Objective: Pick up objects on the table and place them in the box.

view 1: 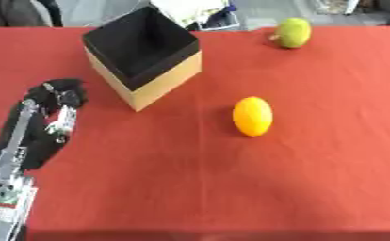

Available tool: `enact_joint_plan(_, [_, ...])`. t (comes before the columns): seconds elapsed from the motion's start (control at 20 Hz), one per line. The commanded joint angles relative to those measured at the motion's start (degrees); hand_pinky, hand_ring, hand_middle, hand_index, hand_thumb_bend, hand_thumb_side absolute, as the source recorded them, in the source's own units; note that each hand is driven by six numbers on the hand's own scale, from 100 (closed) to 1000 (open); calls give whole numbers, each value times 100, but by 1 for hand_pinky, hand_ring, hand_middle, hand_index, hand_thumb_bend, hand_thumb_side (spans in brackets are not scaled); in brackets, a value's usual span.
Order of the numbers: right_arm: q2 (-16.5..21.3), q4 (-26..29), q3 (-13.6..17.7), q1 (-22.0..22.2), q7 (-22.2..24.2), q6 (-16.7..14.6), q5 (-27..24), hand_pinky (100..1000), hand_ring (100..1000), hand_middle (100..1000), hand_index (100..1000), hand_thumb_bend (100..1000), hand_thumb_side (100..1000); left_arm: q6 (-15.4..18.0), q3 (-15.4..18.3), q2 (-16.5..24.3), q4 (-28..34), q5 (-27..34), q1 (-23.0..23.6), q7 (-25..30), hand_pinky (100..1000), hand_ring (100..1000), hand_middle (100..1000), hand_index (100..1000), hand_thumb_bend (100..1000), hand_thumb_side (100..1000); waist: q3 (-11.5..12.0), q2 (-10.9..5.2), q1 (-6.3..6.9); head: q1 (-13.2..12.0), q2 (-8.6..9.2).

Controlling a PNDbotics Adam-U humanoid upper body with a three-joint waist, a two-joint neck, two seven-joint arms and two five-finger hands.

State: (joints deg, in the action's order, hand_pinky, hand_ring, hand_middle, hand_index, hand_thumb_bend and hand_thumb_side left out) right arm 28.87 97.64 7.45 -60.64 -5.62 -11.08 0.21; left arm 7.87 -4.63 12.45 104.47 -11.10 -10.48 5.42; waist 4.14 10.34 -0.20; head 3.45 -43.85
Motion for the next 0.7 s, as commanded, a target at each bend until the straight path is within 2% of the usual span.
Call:
enact_joint_plan(0.05, [265,-833,98,-435,108,40,-163,717,775,775,868,100,138,13,-29,79,50,21,-25,39,647,628,601,764,100,632,36,-111,5,55,-27])
enact_joint_plan(0.15, [291,-1530,149,-697,163,104,-237,704,773,771,860,100,233,16,-47,80,45,28,-34,55,647,628,601,764,100,631,79,-125,6,85,-27])
enact_joint_plan(0.2, [307,-1883,168,-808,172,103,-299,704,773,771,860,100,233,17,-54,81,43,32,-38,62,647,628,601,764,100,631,95,-131,4,95,-27])
enact_joint_plan(0.35, [346,-3228,227,-1058,100,153,-575,680,773,767,846,100,450,18,-74,87,30,42,-37,82,647,628,601,764,100,631,157,-159,-7,117,-27])
enact_joint_plan(0.55, [454,-5028,170,-1196,-105,73,-639,669,780,769,842,100,577,26,-102,94,25,57,-57,110,647,627,601,764,100,628,259,-181,-18,187,-27])
enact_joint_plan(0.6, [467,-5382,141,-1212,-147,48,-592,667,782,770,841,100,355,28,-109,98,25,59,-63,118,647,627,601,764,100,628,284,-182,-15,196,-27])
enact_joint_plan(0.65, [464,-5703,112,-1215,-187,35,-541,667,785,772,841,100,621,29,-115,99,27,62,-72,124,647,627,601,764,100,626,309,-182,-12,220,-27])
enact_joint_plan(0.7, [457,-5990,81,-1221,-217,13,-486,666,786,773,841,100,629,31,-120,97,27,67,-77,129,647,627,601,764,100,626,328,-183,-9,240,-27])
